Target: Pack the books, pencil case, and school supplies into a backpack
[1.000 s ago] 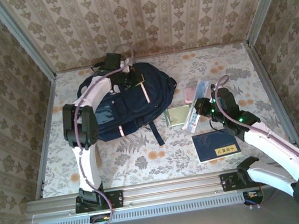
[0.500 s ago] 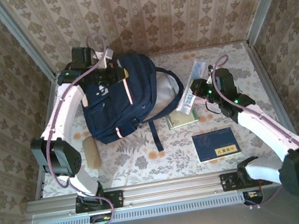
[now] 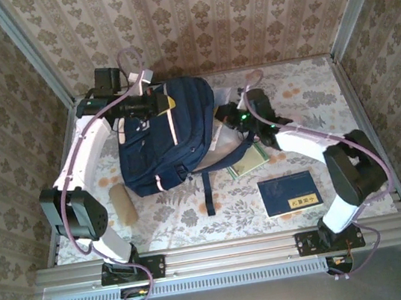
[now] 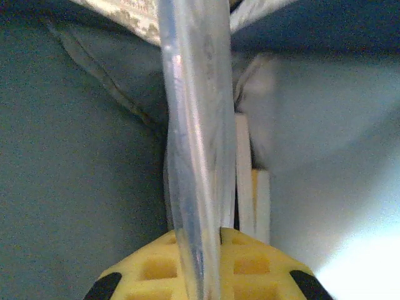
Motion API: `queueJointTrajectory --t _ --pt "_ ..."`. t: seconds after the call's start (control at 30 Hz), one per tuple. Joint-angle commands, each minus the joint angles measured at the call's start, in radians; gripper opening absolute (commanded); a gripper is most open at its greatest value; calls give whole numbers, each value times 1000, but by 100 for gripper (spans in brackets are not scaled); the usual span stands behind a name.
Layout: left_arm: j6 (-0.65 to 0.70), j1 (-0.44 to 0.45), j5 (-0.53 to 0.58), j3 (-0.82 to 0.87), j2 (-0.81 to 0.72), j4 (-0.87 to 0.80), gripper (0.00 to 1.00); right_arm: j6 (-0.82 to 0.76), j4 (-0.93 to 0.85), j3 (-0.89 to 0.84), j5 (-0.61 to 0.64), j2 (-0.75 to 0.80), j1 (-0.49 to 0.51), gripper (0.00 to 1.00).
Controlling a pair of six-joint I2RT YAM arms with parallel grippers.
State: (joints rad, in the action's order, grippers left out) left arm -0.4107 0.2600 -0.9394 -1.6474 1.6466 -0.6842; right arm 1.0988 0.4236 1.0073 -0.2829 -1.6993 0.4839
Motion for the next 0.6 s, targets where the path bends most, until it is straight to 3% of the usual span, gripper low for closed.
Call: queueJointTrajectory --t 0.0,0.03,0.17,0.27,0.43,0.57 --pt "-12 -5 -120 -33 -63 137 0 151 199 59 132 -86 93 1" --pt "-17 -5 -123 -32 -61 142 0 159 186 91 157 -123 123 3" --pt "-33 -15 -129 -31 -55 161 0 145 83 244 134 -275 189 49" --pt "-65 -32 -131 -25 -50 190 0 158 125 202 123 -285 175 68" --pt "-88 -38 -127 -21 -41 215 0 -75 -66 163 115 -153 147 80" --pt "-86 -51 -103 -44 -21 195 0 -205 -167 138 41 -63 123 84"
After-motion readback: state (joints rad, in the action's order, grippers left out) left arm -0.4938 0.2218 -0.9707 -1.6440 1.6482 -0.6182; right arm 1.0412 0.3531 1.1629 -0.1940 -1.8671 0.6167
